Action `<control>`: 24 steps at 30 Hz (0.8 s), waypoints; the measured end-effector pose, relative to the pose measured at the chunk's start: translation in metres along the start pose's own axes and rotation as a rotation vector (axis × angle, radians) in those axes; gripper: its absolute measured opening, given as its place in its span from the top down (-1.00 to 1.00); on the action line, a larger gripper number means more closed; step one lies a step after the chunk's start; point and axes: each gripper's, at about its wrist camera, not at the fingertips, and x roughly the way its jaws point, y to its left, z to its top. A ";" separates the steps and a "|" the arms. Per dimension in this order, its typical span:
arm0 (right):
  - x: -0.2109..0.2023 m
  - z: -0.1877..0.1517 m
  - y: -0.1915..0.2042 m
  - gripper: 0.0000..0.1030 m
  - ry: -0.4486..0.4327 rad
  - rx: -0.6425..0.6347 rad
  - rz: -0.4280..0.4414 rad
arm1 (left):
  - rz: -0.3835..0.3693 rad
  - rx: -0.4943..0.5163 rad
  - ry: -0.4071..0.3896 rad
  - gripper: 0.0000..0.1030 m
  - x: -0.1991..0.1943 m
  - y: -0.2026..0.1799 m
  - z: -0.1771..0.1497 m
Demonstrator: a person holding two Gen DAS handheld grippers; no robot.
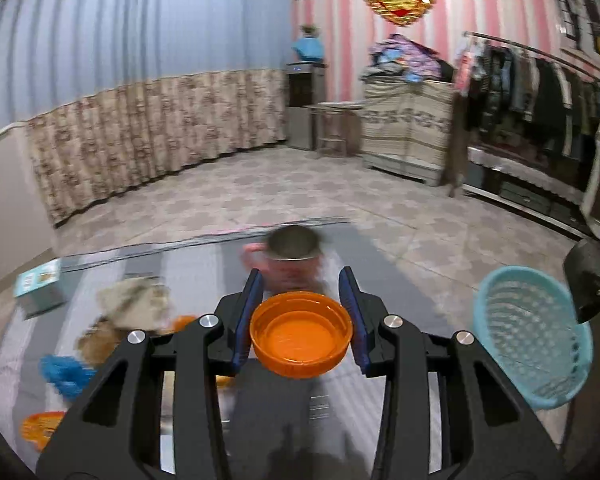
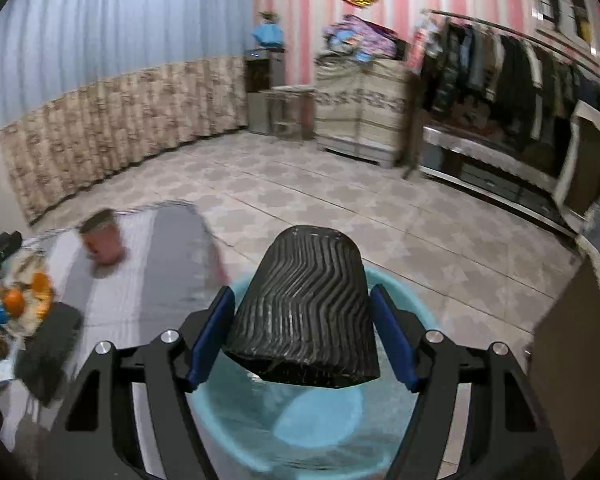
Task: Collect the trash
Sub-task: 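Carry the orange cap and black sleeve over the blue basket with both grippers, then open both grippers to drop the cap and sleeve into the basket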
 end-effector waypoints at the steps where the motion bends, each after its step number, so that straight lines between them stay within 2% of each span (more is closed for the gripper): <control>1: 0.003 -0.003 -0.011 -0.34 0.008 0.005 -0.026 | -0.026 0.006 0.003 0.26 0.003 -0.017 0.000; 4: 0.013 -0.008 -0.036 -0.34 0.040 0.026 -0.044 | -0.107 0.026 0.008 0.26 0.009 -0.063 -0.003; 8: 0.024 -0.011 -0.063 -0.34 0.066 0.072 -0.049 | -0.197 0.054 0.056 0.26 0.023 -0.121 -0.017; 13: 0.030 -0.016 -0.078 -0.34 0.073 0.095 -0.068 | -0.252 0.097 0.104 0.26 0.040 -0.173 -0.027; 18: 0.036 -0.020 -0.091 -0.34 0.075 0.137 -0.050 | -0.285 0.133 0.120 0.25 0.056 -0.198 -0.025; 19: 0.038 -0.021 -0.092 -0.34 0.079 0.139 -0.051 | -0.293 0.126 0.123 0.13 0.057 -0.197 -0.025; 20: 0.039 -0.021 -0.092 -0.34 0.082 0.141 -0.050 | -0.290 0.117 0.128 -0.17 0.059 -0.193 -0.023; 24: 0.043 -0.022 -0.087 -0.34 0.087 0.131 -0.038 | -0.256 0.104 0.125 -0.44 0.062 -0.187 -0.019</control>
